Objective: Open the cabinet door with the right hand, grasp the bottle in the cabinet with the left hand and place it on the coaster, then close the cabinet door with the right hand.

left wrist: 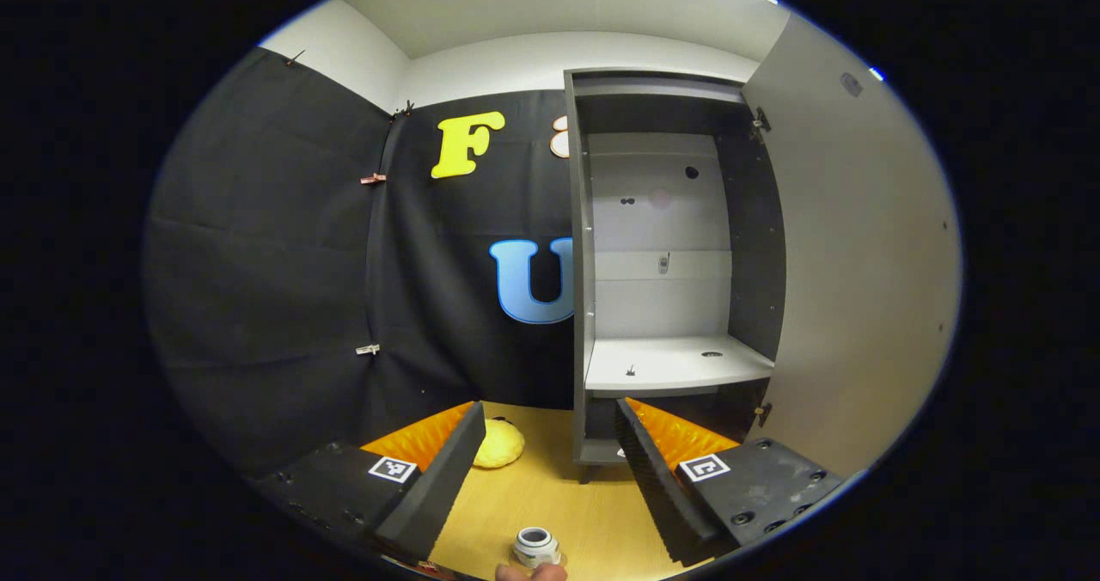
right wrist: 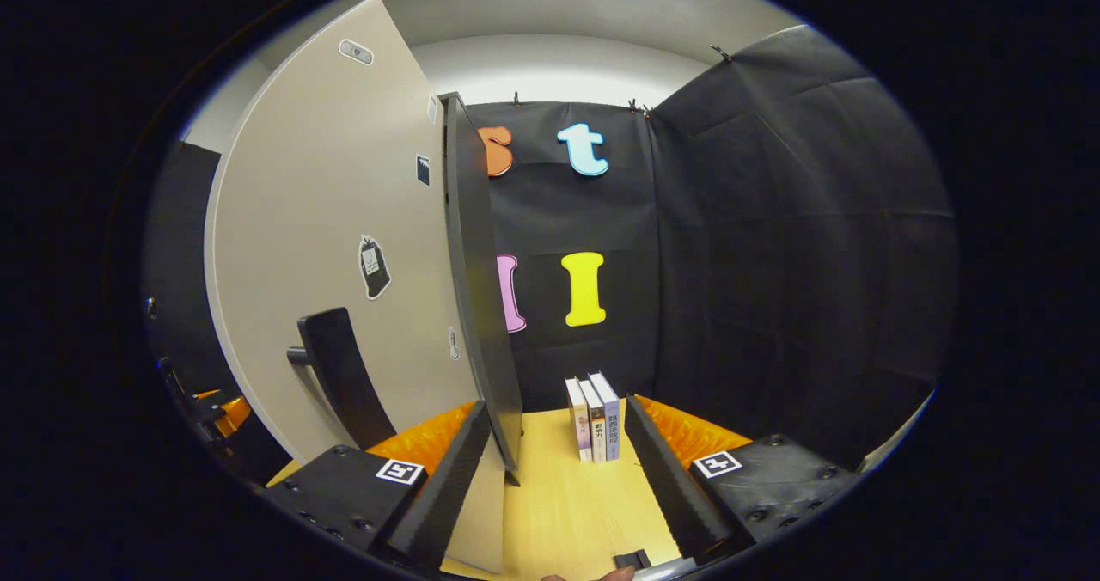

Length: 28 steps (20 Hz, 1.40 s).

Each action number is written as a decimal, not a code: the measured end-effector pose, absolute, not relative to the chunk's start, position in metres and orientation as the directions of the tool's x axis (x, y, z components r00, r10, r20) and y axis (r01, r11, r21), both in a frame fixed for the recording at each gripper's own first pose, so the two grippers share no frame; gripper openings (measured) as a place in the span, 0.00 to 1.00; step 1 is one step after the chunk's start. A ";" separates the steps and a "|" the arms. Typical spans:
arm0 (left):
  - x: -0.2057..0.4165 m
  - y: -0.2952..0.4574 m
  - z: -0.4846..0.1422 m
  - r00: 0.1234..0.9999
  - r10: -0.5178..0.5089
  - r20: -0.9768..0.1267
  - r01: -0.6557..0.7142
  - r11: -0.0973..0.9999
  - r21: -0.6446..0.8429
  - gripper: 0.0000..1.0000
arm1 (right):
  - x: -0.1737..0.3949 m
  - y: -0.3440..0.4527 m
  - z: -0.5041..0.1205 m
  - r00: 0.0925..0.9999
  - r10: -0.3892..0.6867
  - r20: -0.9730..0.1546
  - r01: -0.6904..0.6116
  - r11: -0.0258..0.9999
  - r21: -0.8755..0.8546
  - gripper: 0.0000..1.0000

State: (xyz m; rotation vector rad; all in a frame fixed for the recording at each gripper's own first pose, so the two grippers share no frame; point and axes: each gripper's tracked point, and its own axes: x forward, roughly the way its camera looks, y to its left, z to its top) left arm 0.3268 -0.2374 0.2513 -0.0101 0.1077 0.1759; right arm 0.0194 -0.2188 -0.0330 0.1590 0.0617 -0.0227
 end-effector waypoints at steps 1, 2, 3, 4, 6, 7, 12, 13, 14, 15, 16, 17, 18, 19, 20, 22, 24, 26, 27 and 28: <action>0.327 -0.241 0.256 0.980 0.170 -0.104 -0.171 0.985 -0.001 0.95 | 0.019 -0.216 -0.033 0.998 -0.009 -0.063 0.020 0.986 0.164 0.98; 0.326 -0.244 0.259 0.980 0.169 -0.102 -0.169 0.986 0.002 0.95 | 0.019 -0.213 -0.034 0.998 0.000 -0.063 0.011 0.986 0.169 0.98; 0.324 -0.247 0.262 0.982 0.164 -0.097 -0.164 0.986 0.007 0.95 | 0.018 -0.209 -0.033 0.998 0.009 -0.060 0.002 0.986 0.169 0.98; 0.324 -0.250 0.265 0.983 0.159 -0.094 -0.158 0.987 0.015 0.95 | 0.017 -0.207 -0.033 0.998 0.012 -0.055 -0.003 0.988 0.157 0.98; 0.323 -0.253 0.269 0.984 0.154 -0.086 -0.151 0.988 0.034 0.94 | 0.013 -0.207 -0.033 0.999 0.012 -0.050 -0.005 0.991 0.133 0.97; 0.322 -0.255 0.271 0.985 0.149 -0.083 -0.147 0.989 0.035 0.94 | 0.014 -0.204 -0.034 0.999 0.013 -0.049 -0.007 0.991 0.133 0.97; 0.320 -0.257 0.268 0.986 0.137 -0.092 -0.135 0.990 0.030 0.94 | 0.005 -0.191 -0.033 0.999 0.016 -0.037 -0.012 0.995 0.100 0.97; 0.319 -0.257 0.268 0.987 0.135 -0.090 -0.132 0.991 0.029 0.94 | 0.007 -0.184 -0.034 0.999 0.019 -0.045 -0.015 0.995 0.097 0.97; 0.320 -0.255 0.269 0.987 0.133 -0.088 -0.131 0.991 0.028 0.94 | 0.007 -0.176 -0.035 0.999 0.026 -0.047 -0.021 0.994 0.104 0.97; 0.319 -0.254 0.269 0.987 0.131 -0.089 -0.129 0.991 0.028 0.94 | 0.007 -0.167 -0.036 0.998 0.037 -0.051 -0.031 0.994 0.109 0.97; 0.319 -0.251 0.269 0.987 0.130 -0.090 -0.128 0.991 0.030 0.94 | 0.005 -0.157 -0.036 0.997 0.049 -0.052 -0.044 0.993 0.107 0.97; 0.317 -0.248 0.269 0.988 0.130 -0.089 -0.127 0.991 0.032 0.94 | 0.005 -0.148 -0.035 0.997 0.061 -0.050 -0.056 0.993 0.100 0.97; 0.317 -0.246 0.269 0.988 0.128 -0.088 -0.126 0.992 0.032 0.94 | 0.005 -0.138 -0.034 0.996 0.070 -0.050 -0.065 0.993 0.094 0.98; 0.315 -0.243 0.269 0.988 0.129 -0.086 -0.126 0.992 0.030 0.94 | 0.004 -0.128 -0.034 0.996 0.079 -0.048 -0.075 0.993 0.093 0.97; 0.315 -0.239 0.270 0.988 0.129 -0.084 -0.127 0.991 0.028 0.94 | 0.004 -0.117 -0.035 0.995 0.088 -0.050 -0.083 0.992 0.093 0.97; 0.314 -0.232 0.271 0.989 0.128 -0.078 -0.126 0.992 0.027 0.95 | 0.005 -0.098 -0.036 0.994 0.098 -0.049 -0.093 0.991 0.096 0.98; 0.313 -0.223 0.274 0.989 0.131 -0.068 -0.129 0.991 0.030 0.96 | 0.007 -0.081 -0.034 0.994 0.104 -0.042 -0.100 0.991 0.085 0.97; 0.314 -0.217 0.276 0.990 0.127 -0.060 -0.125 0.992 0.027 0.94 | 0.009 -0.066 -0.034 0.993 0.112 -0.037 -0.109 0.991 0.078 0.97; 0.314 -0.213 0.275 0.990 0.127 -0.058 -0.125 0.992 0.025 0.94 | 0.010 -0.058 -0.035 0.993 0.116 -0.036 -0.113 0.990 0.080 0.98; 0.314 -0.211 0.275 0.991 0.125 -0.057 -0.124 0.992 0.024 0.94 | 0.011 -0.051 -0.036 0.992 0.120 -0.035 -0.117 0.990 0.084 0.98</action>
